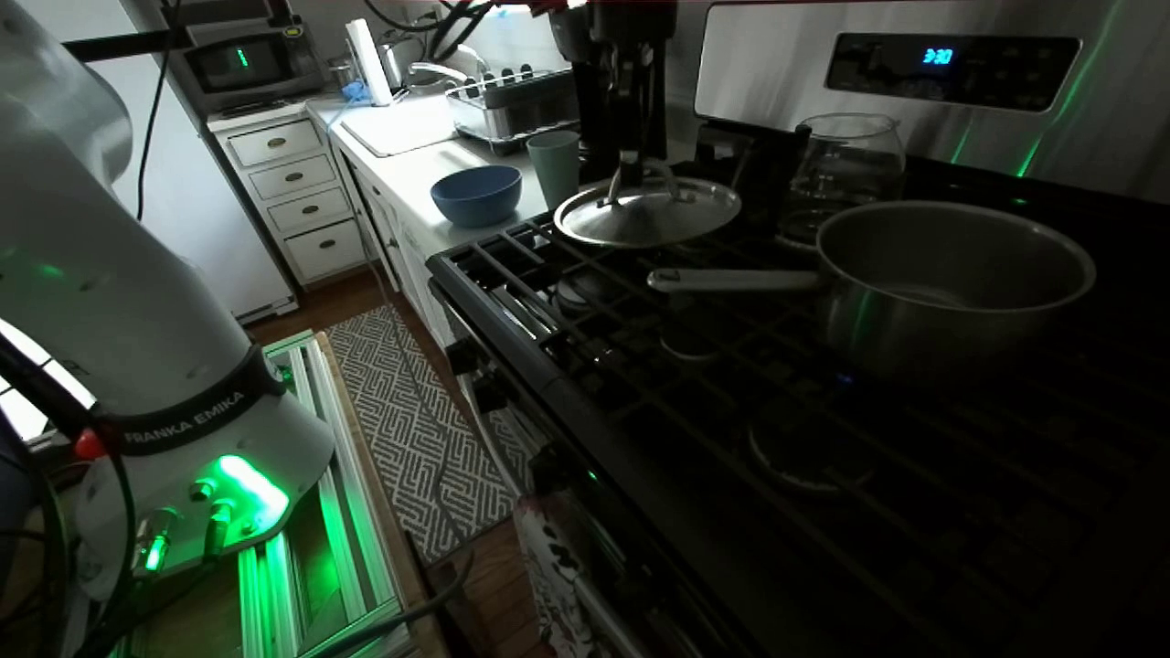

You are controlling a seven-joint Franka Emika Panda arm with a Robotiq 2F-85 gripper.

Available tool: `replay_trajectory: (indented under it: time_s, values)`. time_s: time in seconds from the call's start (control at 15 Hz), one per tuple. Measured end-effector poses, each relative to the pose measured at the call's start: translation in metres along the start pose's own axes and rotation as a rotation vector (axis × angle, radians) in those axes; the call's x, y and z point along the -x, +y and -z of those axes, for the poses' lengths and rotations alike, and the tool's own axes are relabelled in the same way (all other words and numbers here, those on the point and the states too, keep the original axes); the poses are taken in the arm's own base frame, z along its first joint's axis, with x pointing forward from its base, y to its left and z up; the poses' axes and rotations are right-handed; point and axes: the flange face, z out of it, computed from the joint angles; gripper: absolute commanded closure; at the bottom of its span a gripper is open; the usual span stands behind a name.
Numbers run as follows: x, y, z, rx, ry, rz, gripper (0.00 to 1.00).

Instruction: Put the lid on the pot

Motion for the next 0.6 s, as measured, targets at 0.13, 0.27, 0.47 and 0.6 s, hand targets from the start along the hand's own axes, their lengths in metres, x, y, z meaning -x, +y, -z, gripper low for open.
replay_trajectory:
  time_s: [0.13, 0.27, 0.47, 0.6]
  values:
    - [-0.016, 0.007, 0.028, 0.015, 0.03, -0.046, 0.96]
    - [-0.038, 0.02, 0.05, 0.015, 0.069, -0.138, 0.96]
    - [-0.055, 0.031, 0.058, 0.011, 0.079, -0.189, 0.96]
    - [-0.053, 0.028, 0.055, 0.016, 0.074, -0.181, 0.96]
